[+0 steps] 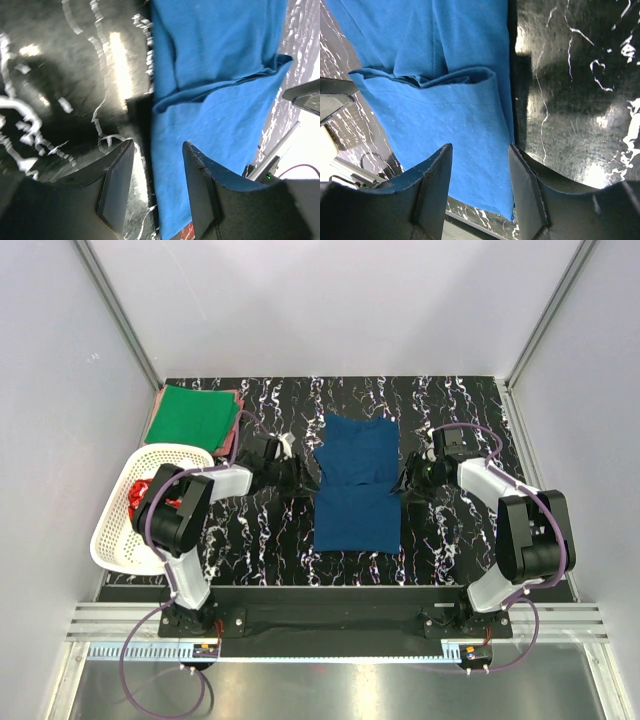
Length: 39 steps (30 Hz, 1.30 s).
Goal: Fold and stack the t-shirts
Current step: Fold the tshirt
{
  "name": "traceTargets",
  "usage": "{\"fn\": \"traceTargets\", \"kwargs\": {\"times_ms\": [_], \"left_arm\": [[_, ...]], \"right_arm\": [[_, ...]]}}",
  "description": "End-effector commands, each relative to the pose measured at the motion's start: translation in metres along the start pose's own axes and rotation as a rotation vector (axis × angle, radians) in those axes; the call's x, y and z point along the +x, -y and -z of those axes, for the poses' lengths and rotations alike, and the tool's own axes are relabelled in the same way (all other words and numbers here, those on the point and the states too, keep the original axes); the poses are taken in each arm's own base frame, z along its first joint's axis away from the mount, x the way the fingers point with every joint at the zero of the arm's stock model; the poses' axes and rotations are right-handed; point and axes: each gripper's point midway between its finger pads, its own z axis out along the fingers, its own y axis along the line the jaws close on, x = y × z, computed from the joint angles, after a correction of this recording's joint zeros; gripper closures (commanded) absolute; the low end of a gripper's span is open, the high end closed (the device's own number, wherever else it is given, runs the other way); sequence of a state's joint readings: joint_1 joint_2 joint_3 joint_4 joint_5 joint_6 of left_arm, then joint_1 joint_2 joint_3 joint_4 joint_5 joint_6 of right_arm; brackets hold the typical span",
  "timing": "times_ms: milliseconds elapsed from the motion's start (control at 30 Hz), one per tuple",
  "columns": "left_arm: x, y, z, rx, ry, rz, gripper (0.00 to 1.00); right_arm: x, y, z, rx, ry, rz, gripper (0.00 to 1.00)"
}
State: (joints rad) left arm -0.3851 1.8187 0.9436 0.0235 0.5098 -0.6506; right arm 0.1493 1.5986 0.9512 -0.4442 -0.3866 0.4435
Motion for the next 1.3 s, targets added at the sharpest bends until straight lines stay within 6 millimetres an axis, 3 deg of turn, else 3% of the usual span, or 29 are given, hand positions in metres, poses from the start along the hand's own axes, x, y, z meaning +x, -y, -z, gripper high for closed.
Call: {"fn": "traceTargets", "kwargs": {"times_ms": [0,100,233,267,367,433,567,600,700,800,867,1067,1100,1133,1233,1267], "left_arm": [[-0.018,0.021,-0.006,0.099,0.034,-0.097,0.51],[-0.021,0.023,-0.011,0.119,0.034,-0.113,0.56],[-0.028,0.030,-0.017,0.150,0.028,-0.133,0.75],[-0.029,0.032,-0.017,0.157,0.028,-0.139,0.86],[-0.034,0.042,-0.018,0.206,0.034,-0.162,1.00],[-0.037,0.052,-0.017,0.262,0.042,-0.181,1.00],[-0.039,0.053,-0.026,0.296,0.037,-0.167,1.00],[-0.034,0.039,-0.032,0.231,0.006,-0.130,0.90],[-0.033,0.020,-0.039,0.130,-0.009,-0.097,0.75],[-0.039,0.006,-0.030,0.010,0.032,-0.085,0.68],[-0.045,0.000,-0.022,-0.052,0.055,-0.082,0.54],[-0.067,-0.006,0.017,-0.250,0.152,-0.079,0.42],[-0.063,-0.015,0.025,-0.314,0.143,-0.062,0.40],[-0.062,-0.015,0.033,-0.332,0.152,-0.078,0.38],[-0.053,-0.010,0.044,-0.309,0.158,-0.087,0.37],[-0.040,-0.010,0.050,-0.296,0.146,-0.084,0.37]], "right_arm": [[-0.020,-0.019,0.011,-0.066,0.060,0.065,0.44],[-0.016,-0.017,0.012,-0.059,0.056,0.057,0.44],[-0.006,-0.010,0.014,-0.035,0.040,0.037,0.46],[-0.003,-0.009,0.016,-0.033,0.041,0.034,0.46],[0.001,-0.008,0.021,-0.033,0.052,0.040,0.46],[0.005,-0.005,0.022,-0.024,0.049,0.040,0.46],[0.014,0.000,0.023,-0.014,0.037,0.029,0.46],[0.016,0.000,0.023,-0.013,0.034,0.021,0.46],[0.025,0.005,0.026,0.013,0.015,-0.019,0.41],[0.037,0.011,0.034,0.050,-0.006,-0.070,0.37],[0.053,0.011,0.039,0.032,-0.035,-0.089,0.34],[0.094,0.012,0.038,-0.035,-0.104,-0.154,0.30],[0.098,0.010,0.036,-0.057,-0.117,-0.152,0.30],[0.108,0.009,0.032,-0.065,-0.148,-0.153,0.30],[0.113,0.004,0.025,-0.077,-0.148,-0.137,0.29],[0.114,0.004,0.023,-0.076,-0.148,-0.134,0.28]]}}
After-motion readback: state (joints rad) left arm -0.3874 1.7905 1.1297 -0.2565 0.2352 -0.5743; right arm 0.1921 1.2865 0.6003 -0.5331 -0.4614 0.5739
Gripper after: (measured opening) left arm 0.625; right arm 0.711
